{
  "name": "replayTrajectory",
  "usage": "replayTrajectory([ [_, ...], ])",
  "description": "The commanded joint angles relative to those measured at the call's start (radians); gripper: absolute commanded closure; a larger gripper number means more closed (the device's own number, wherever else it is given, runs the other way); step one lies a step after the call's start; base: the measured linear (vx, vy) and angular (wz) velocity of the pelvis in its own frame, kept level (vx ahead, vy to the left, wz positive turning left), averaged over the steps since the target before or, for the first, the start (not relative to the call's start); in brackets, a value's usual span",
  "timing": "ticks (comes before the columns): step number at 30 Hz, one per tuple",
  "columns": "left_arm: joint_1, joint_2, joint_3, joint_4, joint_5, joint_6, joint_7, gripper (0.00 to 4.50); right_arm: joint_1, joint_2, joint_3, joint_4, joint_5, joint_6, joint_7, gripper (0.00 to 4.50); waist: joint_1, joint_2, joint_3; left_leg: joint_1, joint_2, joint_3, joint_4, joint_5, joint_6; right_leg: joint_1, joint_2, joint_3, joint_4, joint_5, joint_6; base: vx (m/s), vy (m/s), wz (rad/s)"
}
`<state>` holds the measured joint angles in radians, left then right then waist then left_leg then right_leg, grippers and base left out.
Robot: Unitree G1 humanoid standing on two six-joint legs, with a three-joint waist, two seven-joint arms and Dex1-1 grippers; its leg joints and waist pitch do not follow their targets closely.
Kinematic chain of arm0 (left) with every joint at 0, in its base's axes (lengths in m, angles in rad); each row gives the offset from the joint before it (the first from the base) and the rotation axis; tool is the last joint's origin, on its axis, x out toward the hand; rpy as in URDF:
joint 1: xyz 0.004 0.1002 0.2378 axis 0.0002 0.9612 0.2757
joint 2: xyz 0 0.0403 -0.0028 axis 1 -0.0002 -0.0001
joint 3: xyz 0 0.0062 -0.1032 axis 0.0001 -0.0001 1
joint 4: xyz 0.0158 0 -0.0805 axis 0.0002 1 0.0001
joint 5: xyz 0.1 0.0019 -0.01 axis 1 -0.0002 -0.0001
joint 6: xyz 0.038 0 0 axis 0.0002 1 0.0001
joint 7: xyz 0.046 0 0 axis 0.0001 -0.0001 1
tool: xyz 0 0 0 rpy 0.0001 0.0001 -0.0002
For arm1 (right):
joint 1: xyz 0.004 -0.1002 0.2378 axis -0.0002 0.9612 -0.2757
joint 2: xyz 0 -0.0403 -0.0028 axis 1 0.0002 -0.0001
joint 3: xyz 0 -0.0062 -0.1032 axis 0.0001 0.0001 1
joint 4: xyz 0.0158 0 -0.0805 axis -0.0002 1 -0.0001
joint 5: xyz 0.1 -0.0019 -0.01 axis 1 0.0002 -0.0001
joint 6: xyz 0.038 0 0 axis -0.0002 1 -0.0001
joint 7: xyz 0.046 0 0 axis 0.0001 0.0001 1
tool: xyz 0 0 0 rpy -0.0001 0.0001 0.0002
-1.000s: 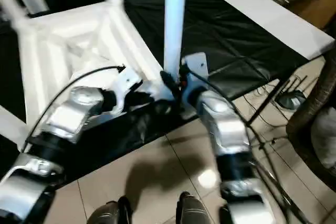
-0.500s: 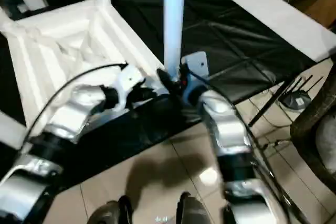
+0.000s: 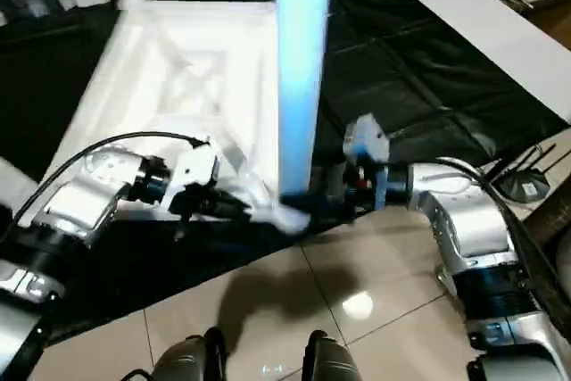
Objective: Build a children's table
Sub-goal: Rotate leg to tighten
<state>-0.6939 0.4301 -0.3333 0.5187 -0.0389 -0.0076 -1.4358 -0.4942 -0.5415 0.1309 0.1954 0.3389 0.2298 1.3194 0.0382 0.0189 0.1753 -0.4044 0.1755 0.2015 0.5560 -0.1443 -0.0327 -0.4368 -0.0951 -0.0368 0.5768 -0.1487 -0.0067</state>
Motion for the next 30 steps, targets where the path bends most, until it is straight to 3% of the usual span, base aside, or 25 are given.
replayTrajectory([
  [1,-0.006,-0.001,-0.068,0.014,0.037,-0.025,-0.067,4.50,-0.020,-0.016,0.018,0.015,-0.013,-0.019,0.057,0.89,-0.008,-0.013,-0.075,0.034,0.049,-0.012,-0.057,-0.233,0.104,0.048,-0.044,0.035,-0.061,-0.276,-0.261,0.000,0.000,0.00],
  [2,-0.015,-0.001,-0.072,0.023,0.040,-0.033,-0.078,4.50,-0.031,-0.020,0.034,0.033,-0.021,-0.029,0.086,0.95,-0.006,-0.013,-0.075,0.035,0.052,-0.012,-0.057,-0.223,0.104,0.047,-0.045,0.037,-0.059,-0.256,-0.265,0.000,0.000,0.00],
  [3,-0.026,-0.002,-0.077,0.036,0.046,-0.047,-0.086,4.50,-0.048,-0.019,0.048,0.056,-0.027,-0.036,0.113,1.07,-0.007,-0.020,-0.074,0.033,0.051,-0.011,-0.056,-0.219,0.108,0.048,-0.045,0.036,-0.058,-0.246,-0.270,0.000,0.000,0.00],
  [8,-0.037,-0.006,-0.078,0.050,0.047,-0.058,-0.096,4.50,-0.064,-0.020,0.064,0.078,-0.031,-0.046,0.143,1.55,-0.003,-0.020,-0.078,0.034,0.052,-0.010,-0.052,-0.178,0.128,0.050,-0.045,0.036,-0.050,-0.194,-0.290,0.000,0.000,0.00],
  [10,-0.055,-0.011,-0.081,0.077,0.046,-0.078,-0.110,4.50,-0.095,-0.014,0.091,0.120,-0.037,-0.063,0.196,1.73,-0.004,-0.026,-0.077,0.031,0.050,-0.009,-0.050,-0.171,0.140,0.051,-0.044,0.035,-0.049,-0.183,-0.298,0.000,0.000,0.00],
  [20,-0.078,-0.015,-0.074,0.146,0.049,-0.116,-0.124,4.50,-0.115,0.002,0.117,0.155,-0.015,-0.056,0.285,2.45,0.005,-0.023,-0.076,0.034,0.055,-0.010,-0.052,-0.178,0.135,0.049,-0.046,0.035,-0.049,-0.205,-0.296,0.000,0.000,0.00],
  [28,-0.067,-0.032,-0.037,0.130,0.018,-0.041,-0.072,4.50,-0.056,0.003,0.108,0.088,0.036,0.036,0.268,2.49,0.015,-0.020,-0.076,0.035,0.056,-0.009,-0.053,-0.172,0.132,0.051,-0.045,0.036,-0.047,-0.180,-0.309,0.000,0.000,0.00],
  [29,-0.061,-0.040,-0.021,0.107,0.021,0.004,-0.016,4.50,-0.034,0.026,0.091,0.068,0.032,0.056,0.190,2.49,0.017,-0.013,-0.078,0.035,0.057,-0.010,-0.053,-0.169,0.129,0.052,-0.046,0.036,-0.045,-0.175,-0.311,0.000,0.000,0.00],
  [30,-0.053,-0.059,0.005,0.080,0.021,0.065,0.070,4.50,-0.015,0.058,0.076,0.053,0.008,0.071,0.083,2.49,0.016,-0.017,-0.074,0.033,0.056,-0.010,-0.055,-0.183,0.123,0.051,-0.047,0.036,-0.051,-0.194,-0.306,0.000,0.000,0.00],
])
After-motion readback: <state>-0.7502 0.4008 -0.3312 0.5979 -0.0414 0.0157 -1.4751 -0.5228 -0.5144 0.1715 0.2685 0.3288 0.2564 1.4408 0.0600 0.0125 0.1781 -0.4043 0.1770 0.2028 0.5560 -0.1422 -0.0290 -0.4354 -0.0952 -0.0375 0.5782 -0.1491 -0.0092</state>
